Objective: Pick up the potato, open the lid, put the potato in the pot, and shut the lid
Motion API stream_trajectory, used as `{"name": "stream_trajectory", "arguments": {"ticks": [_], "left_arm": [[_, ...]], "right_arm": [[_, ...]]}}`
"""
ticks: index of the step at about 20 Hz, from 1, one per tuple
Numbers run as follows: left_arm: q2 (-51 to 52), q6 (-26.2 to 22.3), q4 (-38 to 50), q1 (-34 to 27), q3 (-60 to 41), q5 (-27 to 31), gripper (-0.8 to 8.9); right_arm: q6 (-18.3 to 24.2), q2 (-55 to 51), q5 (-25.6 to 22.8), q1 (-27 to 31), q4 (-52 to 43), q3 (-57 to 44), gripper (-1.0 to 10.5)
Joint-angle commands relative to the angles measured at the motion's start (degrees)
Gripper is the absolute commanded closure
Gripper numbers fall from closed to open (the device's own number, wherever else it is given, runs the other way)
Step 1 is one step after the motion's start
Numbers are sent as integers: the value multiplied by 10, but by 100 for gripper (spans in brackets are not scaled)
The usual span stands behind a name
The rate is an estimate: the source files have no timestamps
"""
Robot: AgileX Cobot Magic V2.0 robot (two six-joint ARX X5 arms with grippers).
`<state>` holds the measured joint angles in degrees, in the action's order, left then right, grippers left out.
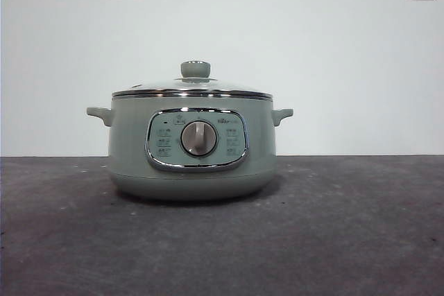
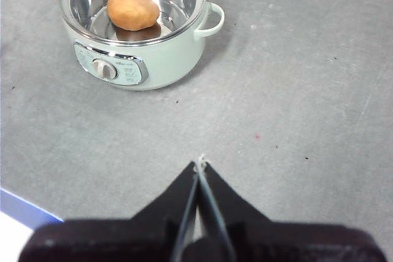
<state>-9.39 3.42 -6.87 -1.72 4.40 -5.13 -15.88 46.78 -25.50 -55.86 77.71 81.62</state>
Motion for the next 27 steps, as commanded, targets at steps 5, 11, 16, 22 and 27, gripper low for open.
{"name": "stream_trajectory", "arguments": {"ticks": [5,11,16,22,27], "left_arm": [[35,3,6,7,-39,7,816],[92,-27,-9,7,-39,7,816],[92,-40,-25,7,-39,6,816],[79,-40,-25,7,-39,4,816],[66,-40,-25,7,-39,4,816]], "right_arm": [[-4,-1,-1,0,15,-6,946],[-4,-1,-1,-1,15,-6,946],[-4,-1,-1,-1,15,-6,946],[-4,-1,-1,0,15,-6,946],[-4,-1,-1,-1,15,-6,946]]}}
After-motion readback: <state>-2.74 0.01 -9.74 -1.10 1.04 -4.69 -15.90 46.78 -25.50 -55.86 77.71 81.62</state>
